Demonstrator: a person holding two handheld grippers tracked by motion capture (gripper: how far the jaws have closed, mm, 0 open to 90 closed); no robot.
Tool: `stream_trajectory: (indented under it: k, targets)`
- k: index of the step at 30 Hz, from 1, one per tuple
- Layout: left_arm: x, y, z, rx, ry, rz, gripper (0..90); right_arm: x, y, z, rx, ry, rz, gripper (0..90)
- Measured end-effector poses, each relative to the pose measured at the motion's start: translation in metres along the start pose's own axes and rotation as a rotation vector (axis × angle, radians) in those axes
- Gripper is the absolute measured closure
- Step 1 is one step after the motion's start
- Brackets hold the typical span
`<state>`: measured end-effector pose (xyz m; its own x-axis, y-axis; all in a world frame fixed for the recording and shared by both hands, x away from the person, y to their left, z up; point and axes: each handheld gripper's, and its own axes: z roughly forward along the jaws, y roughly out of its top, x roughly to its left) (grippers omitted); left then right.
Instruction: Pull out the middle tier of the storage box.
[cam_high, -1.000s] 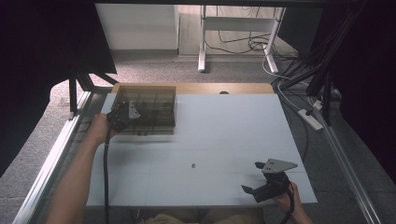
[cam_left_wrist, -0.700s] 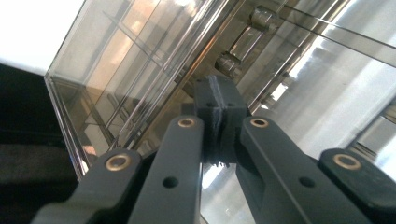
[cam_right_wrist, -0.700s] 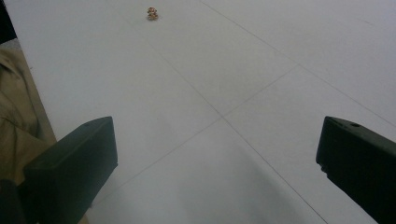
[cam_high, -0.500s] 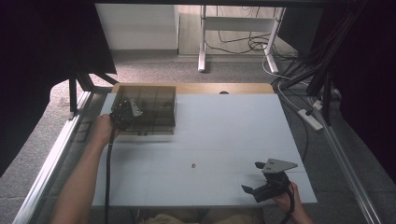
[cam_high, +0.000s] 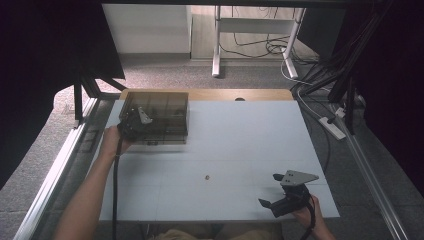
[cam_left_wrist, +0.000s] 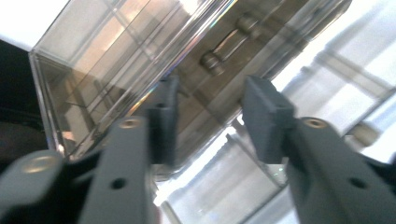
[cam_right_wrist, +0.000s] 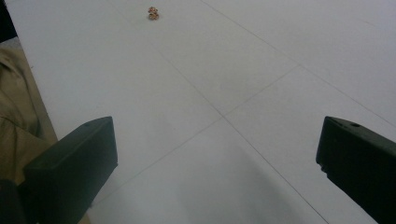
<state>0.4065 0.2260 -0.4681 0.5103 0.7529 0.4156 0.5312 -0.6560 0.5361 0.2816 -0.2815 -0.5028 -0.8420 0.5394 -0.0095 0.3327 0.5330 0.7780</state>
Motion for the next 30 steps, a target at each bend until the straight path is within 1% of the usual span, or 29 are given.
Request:
stream_trajectory:
  k: [2, 4, 5, 6, 9, 12, 14, 20, 23, 25, 30]
  targets:
    - [-0.002, 0.0, -0.003, -0.008, -0.009, -0.022, 40.6, 0.0, 0.0, 0.0, 0.0, 0.001, 0.0, 0.0]
    - [-0.005, 0.001, -0.007, -0.017, -0.02, -0.039, 33.4, 0.0, 0.0, 0.0, 0.001, 0.001, 0.001, 0.0]
    - [-0.006, 0.0, -0.009, -0.025, -0.024, -0.044, 30.4, 0.0, 0.0, 0.0, 0.001, 0.001, 0.001, 0.0]
    - [-0.008, 0.0, -0.011, -0.023, -0.027, -0.048, 28.0, 0.0, 0.0, 0.0, 0.001, 0.001, 0.001, 0.0]
    - [-0.016, -0.002, -0.016, -0.033, -0.048, -0.068, 20.7, 0.0, 0.0, 0.0, 0.001, 0.002, 0.002, 0.0]
    - [-0.024, -0.003, -0.02, -0.037, -0.07, -0.074, 14.8, 0.0, 0.0, 0.001, 0.003, 0.003, 0.003, 0.0]
    - [-0.031, -0.004, -0.025, -0.047, -0.071, -0.073, 12.7, 0.0, 0.0, 0.001, 0.002, 0.003, 0.003, 0.0]
    - [-0.051, -0.007, -0.034, -0.066, -0.11, -0.087, 7.1, 0.0, 0.0, 0.001, 0.004, 0.003, 0.003, 0.0]
    - [-0.063, -0.008, -0.035, -0.063, -0.123, -0.08, 5.8, 0.0, 0.0, 0.001, 0.005, 0.003, 0.003, 0.0]
    - [-0.068, -0.009, -0.035, -0.062, -0.123, -0.079, 5.2, 0.0, 0.0, 0.001, 0.005, 0.004, 0.002, 0.0]
    - [-0.079, -0.012, -0.035, -0.065, -0.138, -0.095, 4.0, 0.0, 0.0, 0.001, 0.004, 0.004, 0.004, 0.0]
